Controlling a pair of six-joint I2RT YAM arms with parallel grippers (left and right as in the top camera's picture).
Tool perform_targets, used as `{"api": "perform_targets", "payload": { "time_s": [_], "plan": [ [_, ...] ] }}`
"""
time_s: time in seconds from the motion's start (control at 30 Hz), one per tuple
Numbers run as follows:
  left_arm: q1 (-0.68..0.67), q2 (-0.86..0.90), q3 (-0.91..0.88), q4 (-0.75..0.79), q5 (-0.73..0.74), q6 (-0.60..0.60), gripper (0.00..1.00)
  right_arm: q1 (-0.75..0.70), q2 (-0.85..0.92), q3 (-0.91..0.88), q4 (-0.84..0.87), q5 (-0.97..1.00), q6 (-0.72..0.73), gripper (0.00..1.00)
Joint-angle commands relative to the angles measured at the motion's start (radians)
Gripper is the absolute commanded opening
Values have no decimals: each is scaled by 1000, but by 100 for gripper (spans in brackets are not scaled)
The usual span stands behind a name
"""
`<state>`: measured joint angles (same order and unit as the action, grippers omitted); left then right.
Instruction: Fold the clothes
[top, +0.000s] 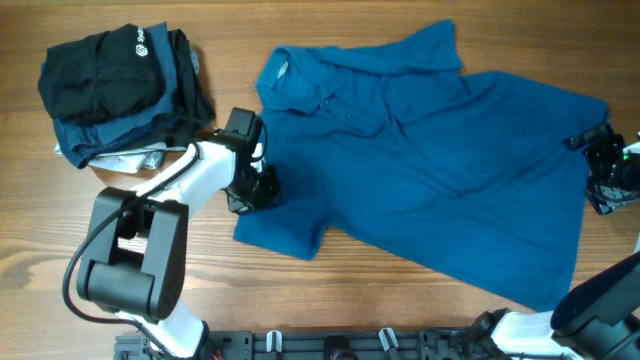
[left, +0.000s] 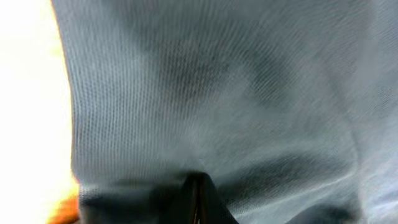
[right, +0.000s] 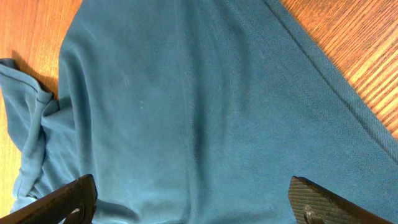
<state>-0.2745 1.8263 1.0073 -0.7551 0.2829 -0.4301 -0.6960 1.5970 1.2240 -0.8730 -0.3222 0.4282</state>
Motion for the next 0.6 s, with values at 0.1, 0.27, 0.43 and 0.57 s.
{"api": "perform_targets", "payload": {
  "time_s": [0.1, 0.27, 0.43, 0.57],
  "plan": [
    [3, 68, -112, -177, -254, -238, 4, 2, -19, 14, 5, -16, -6, 99],
    [11, 68, -112, -221, -288, -310, 4, 2, -19, 14, 5, -16, -6, 100],
    [60, 68, -133, -234, -299, -338, 4, 2, -19, 14, 5, -16, -6, 100],
    [88, 57, -140, -230, -285, -337, 4, 2, -19, 14, 5, -16, -6, 99]
  ]
}}
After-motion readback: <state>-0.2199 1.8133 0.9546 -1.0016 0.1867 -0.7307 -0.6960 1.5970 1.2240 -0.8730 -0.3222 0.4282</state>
